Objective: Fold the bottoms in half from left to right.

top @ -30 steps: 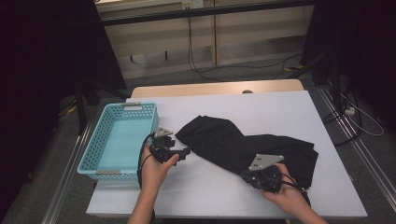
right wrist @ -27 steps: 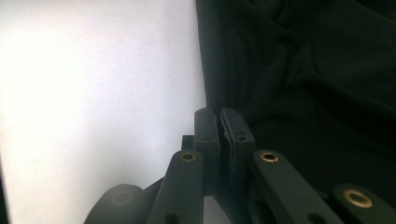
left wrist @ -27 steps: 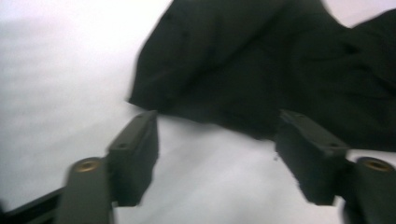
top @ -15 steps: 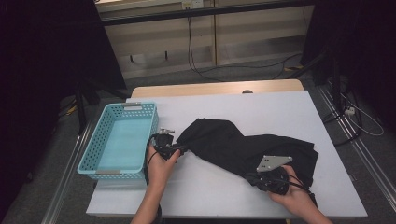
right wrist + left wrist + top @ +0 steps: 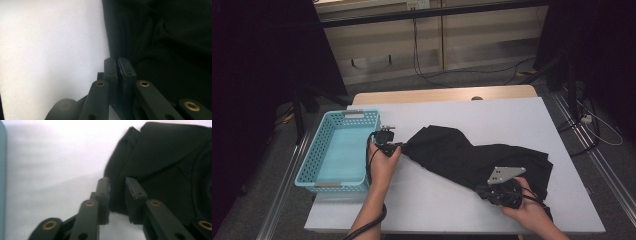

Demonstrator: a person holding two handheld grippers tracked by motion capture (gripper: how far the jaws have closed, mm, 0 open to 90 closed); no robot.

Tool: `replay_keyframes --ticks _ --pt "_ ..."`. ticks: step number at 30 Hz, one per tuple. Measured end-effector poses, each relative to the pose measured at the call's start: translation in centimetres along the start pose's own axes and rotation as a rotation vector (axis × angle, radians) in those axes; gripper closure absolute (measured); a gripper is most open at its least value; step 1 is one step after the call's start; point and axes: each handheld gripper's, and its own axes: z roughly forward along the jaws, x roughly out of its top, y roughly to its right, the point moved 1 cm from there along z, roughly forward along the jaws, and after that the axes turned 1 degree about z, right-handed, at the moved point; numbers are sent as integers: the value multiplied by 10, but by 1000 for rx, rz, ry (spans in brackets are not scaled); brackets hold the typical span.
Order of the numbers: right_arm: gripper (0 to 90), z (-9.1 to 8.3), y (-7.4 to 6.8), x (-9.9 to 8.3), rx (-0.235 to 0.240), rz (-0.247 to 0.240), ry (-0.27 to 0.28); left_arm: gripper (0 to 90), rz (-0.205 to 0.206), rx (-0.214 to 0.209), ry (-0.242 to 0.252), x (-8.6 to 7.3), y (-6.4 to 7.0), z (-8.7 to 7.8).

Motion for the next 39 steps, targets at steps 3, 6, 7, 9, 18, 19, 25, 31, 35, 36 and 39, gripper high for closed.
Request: replay_keyframes --ticks 3,6,7,9,18,19,25,31,35,36,39 --pt "861 -1 1 0 -1 -3 -2 830 7 -9 -4 2 2 -2" --pt "862 -2 2 0 -8 -1 -7 761 20 -21 -7 1 7 -4" --pt "863 -3 3 0 -12 -2 -9 741 22 -29 -8 -1 9 -3" --pt "863 -4 4 -1 -18 -1 -10 681 42 -21 -13 -4 16 -4" --pt "863 -5 4 -1 -26 -8 -18 828 42 24 -33 -13 14 9" --pt "863 -5 5 -2 -24 -5 -17 862 49 24 -50 -11 13 9" --pt "864 -6 7 -3 -21 0 -16 900 19 48 -31 0 4 -1" --pt "865 -9 11 -4 -31 6 -21 900 32 48 -18 5 2 -11" --pt "865 -11 12 -4 -39 8 -24 900 36 42 -15 5 -1 -11" --pt "865 -11 12 -4 -40 9 -24 897 35 47 -6 5 -1 -12" --pt "864 -12 14 -5 -42 11 -25 862 32 27 8 3 3 -14"
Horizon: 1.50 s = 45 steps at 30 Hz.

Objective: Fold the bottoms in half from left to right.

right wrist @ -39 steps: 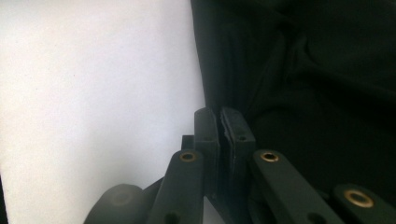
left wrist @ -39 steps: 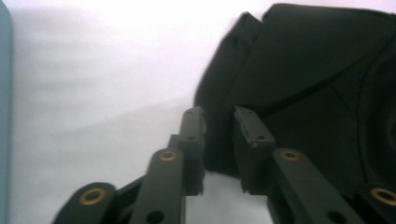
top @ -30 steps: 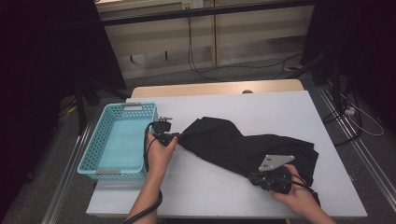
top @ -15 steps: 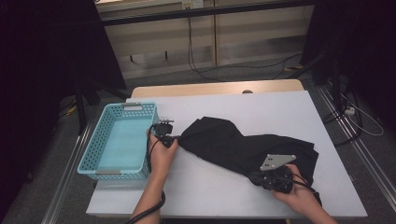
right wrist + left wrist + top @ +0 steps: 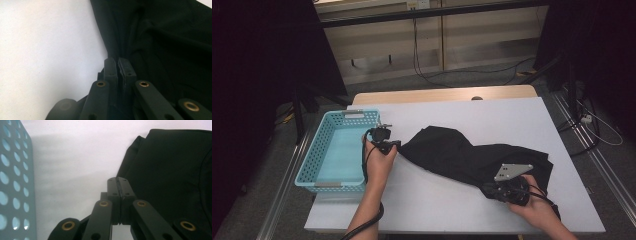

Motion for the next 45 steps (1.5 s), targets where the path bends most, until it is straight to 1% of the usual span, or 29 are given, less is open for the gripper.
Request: replay_keyframes --ticks 1,2,3,4,6,8,9,10,11,12,13,15,16,17,18,19,20,22,23,25,28,31,32,34,37,40,41,44,45 --pt "864 0 1 0 0 5 2 793 10 3 0 0 1 -1" --pt "864 0 1 0 0 6 1 766 19 1 5 0 2 -1" --pt "864 0 1 -1 2 6 0 734 19 -24 -1 -1 4 -1" --pt "865 0 0 0 2 6 0 685 28 -26 -6 -1 5 0" --pt "864 0 0 0 1 3 1 652 37 -22 3 -2 8 2" --pt "864 0 -1 1 1 2 1 603 83 -24 3 -3 9 7" --pt "864 0 -1 1 1 1 1 599 95 -13 3 -4 10 10" --pt "863 1 -1 0 2 1 -1 598 98 -13 10 -5 10 13" --pt "863 1 -1 0 2 2 -1 599 95 -18 18 -5 9 16" --pt "863 1 -1 0 5 2 -2 608 104 -13 3 -6 9 20" --pt "863 2 -1 0 6 3 -1 626 98 -14 -2 -7 8 23" --pt "862 2 -1 0 8 3 1 650 112 -17 -19 -9 8 30" --pt "862 2 -1 0 10 4 3 677 112 -17 -19 -9 8 30" --pt "862 2 -1 0 11 3 3 737 100 -10 -9 -10 7 32" --pt "862 2 0 0 11 3 3 762 103 -16 -23 -10 6 31" --pt "862 2 0 0 12 3 3 822 85 -34 -39 -9 6 31" --pt "862 3 0 0 12 2 4 868 79 -41 -51 -9 7 30" --pt "861 3 -1 1 12 0 4 896 74 -40 -61 -8 8 30" --pt "862 3 -1 1 12 -1 4 900 81 -31 -67 -6 7 28" --pt "862 3 -1 1 13 -1 6 900 58 -31 -48 -4 5 23" --pt "862 1 -1 2 21 7 17 900 47 -24 -45 -2 2 18" --pt "861 0 -3 5 37 7 36 900 31 13 -47 1 -2 8" --pt "861 0 -4 6 42 6 41 900 25 16 -39 1 -4 5" --pt "861 0 -7 8 47 1 47 900 28 28 -42 1 -4 2" --pt "862 2 -13 11 67 -8 50 900 43 17 -44 0 -2 0" --pt "862 4 -18 12 79 -25 41 900 37 29 -43 0 -2 -1" --pt "861 4 -19 11 81 -27 40 900 37 40 -41 0 -3 -1" --pt "861 3 -19 11 89 -22 45 900 30 42 -45 2 -5 -5" --pt "861 2 -19 11 93 -22 47 900 26 53 -41 2 -5 -6"
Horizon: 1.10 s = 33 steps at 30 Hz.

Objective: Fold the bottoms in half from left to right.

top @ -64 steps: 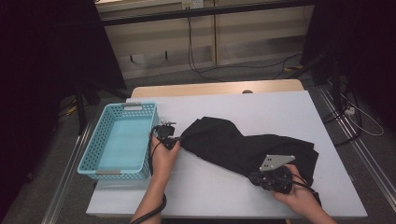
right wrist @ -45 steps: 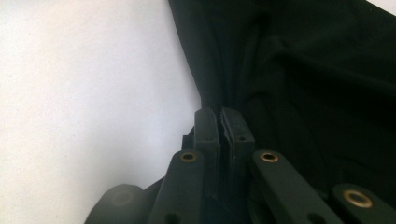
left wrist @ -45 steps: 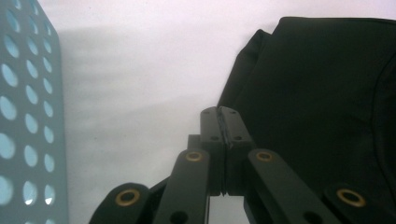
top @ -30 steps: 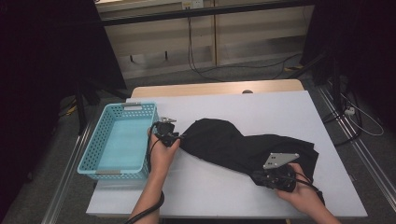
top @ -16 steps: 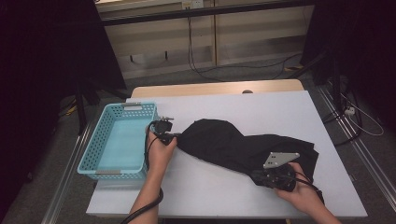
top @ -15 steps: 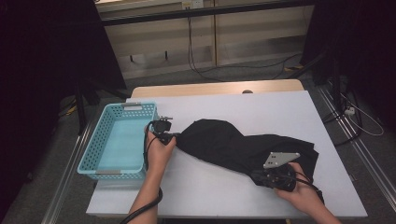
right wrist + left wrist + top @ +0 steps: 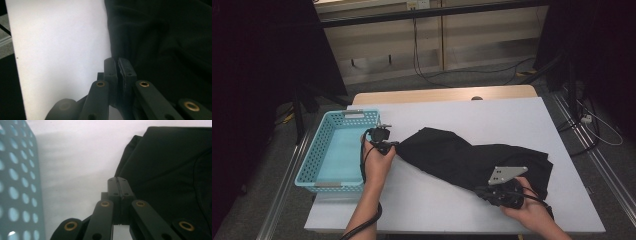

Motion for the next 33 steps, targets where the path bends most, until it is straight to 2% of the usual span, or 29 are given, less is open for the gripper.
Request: replay_keyframes --ticks 5,9,14,15,16,17,18,19,21,22,24,26,29,30,31,32,33 --pt "863 -3 -2 0 7 -16 -13 900 -7 -18 -13 1 -1 0" --pt "863 -4 -3 -1 11 -24 -18 900 -6 -18 -11 -1 1 2" --pt "860 -6 -2 -4 18 -23 -16 889 -8 -14 -6 -5 -4 3" --pt "856 -5 -2 -4 19 -23 -16 849 -1 -12 7 -6 -4 5" --pt "840 -4 -2 -5 17 -23 -13 786 -1 -34 7 -6 -4 6" --pt "814 -4 -2 -5 13 -20 -8 736 -3 -74 7 -6 -3 9" --pt "786 -4 -1 -5 11 -10 2 655 4 -88 5 -6 -2 11" --pt "763 -4 0 -5 11 -5 6 580 24 -82 13 -5 -1 14" --pt "692 -6 2 -4 -6 20 23 422 39 -68 26 -3 -1 20" --pt "685 -6 4 -3 -6 24 29 389 51 -59 30 -2 0 23" --pt "606 -9 7 -3 -22 39 45 319 93 -32 39 0 2 29" --pt "532 -11 11 -3 -47 58 59 282 107 -29 16 1 3 34" --pt "491 -14 16 -4 -62 74 75 280 105 -16 -19 -1 3 43" --pt "472 -15 18 -5 -72 80 81 272 99 -11 -8 -1 3 45" --pt "465 -16 18 -5 -74 86 85 280 92 -3 -11 0 2 45" --pt "465 -17 20 -5 -77 91 87 326 104 21 -11 0 3 45" --pt "465 -18 21 -5 -83 94 88 351 102 18 -14 0 4 45"
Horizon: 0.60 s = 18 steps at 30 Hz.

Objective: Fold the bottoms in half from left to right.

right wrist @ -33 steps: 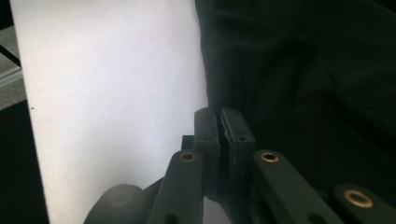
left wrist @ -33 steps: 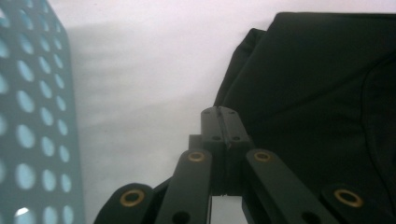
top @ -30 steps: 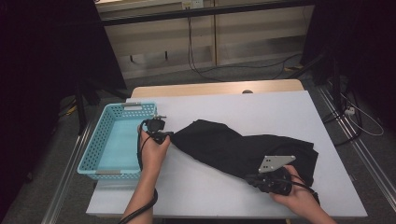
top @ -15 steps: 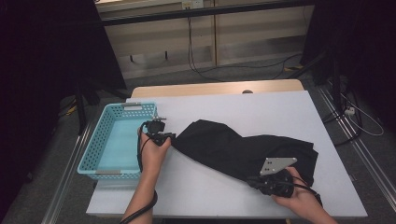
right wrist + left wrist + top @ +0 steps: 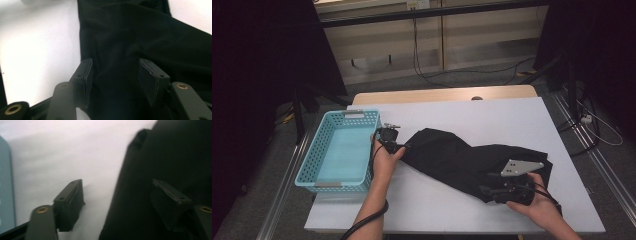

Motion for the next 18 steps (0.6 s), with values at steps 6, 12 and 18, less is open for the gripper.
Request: replay_keyframes --ticks 6,12,18 --pt "465 -4 4 0 -17 12 7 404 10 -42 -38 4 7 0" --pt "474 -5 5 1 -19 17 13 569 5 -74 -62 6 18 -2" --pt "474 -6 5 1 -25 18 19 873 -45 -113 -91 8 24 -4"
